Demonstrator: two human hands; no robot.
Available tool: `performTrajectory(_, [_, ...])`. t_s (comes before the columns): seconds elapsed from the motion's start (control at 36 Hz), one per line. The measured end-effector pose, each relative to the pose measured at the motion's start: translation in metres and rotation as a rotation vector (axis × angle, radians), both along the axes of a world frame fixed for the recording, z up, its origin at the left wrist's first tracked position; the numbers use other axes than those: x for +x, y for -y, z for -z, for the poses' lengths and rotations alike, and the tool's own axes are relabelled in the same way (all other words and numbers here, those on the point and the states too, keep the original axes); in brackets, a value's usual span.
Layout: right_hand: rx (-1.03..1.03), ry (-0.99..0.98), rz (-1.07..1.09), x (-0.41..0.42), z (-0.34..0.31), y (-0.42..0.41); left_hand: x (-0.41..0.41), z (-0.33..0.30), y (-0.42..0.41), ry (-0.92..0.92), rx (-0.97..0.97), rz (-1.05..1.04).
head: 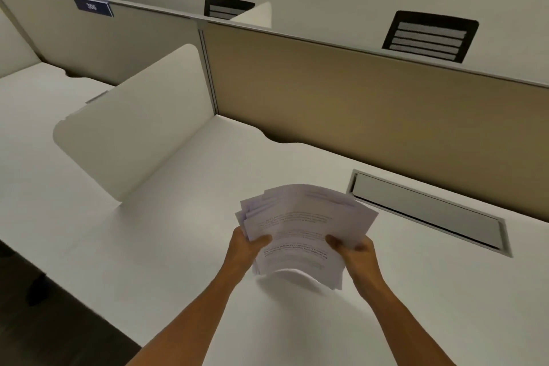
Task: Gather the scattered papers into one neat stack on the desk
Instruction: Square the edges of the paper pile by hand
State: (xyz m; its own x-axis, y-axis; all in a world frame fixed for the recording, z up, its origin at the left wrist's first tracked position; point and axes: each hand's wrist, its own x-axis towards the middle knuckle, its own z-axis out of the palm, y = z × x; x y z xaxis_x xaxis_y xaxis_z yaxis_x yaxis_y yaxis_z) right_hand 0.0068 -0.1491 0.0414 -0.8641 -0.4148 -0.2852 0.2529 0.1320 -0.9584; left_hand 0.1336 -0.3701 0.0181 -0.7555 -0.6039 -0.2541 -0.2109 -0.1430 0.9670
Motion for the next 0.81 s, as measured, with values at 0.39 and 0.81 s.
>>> performTrajectory(0.39, [-0.054, -0.08, 0.057, -0.011, -0.004, -0.04, -0.023, -0.011, -0.038, -0.021, -0.073, 0.019])
performTrajectory(0.81, [-0.034, -0.061, -0.092, -0.016, -0.004, -0.036, -0.018, -0.008, -0.03, -0.001, -0.12, 0.102])
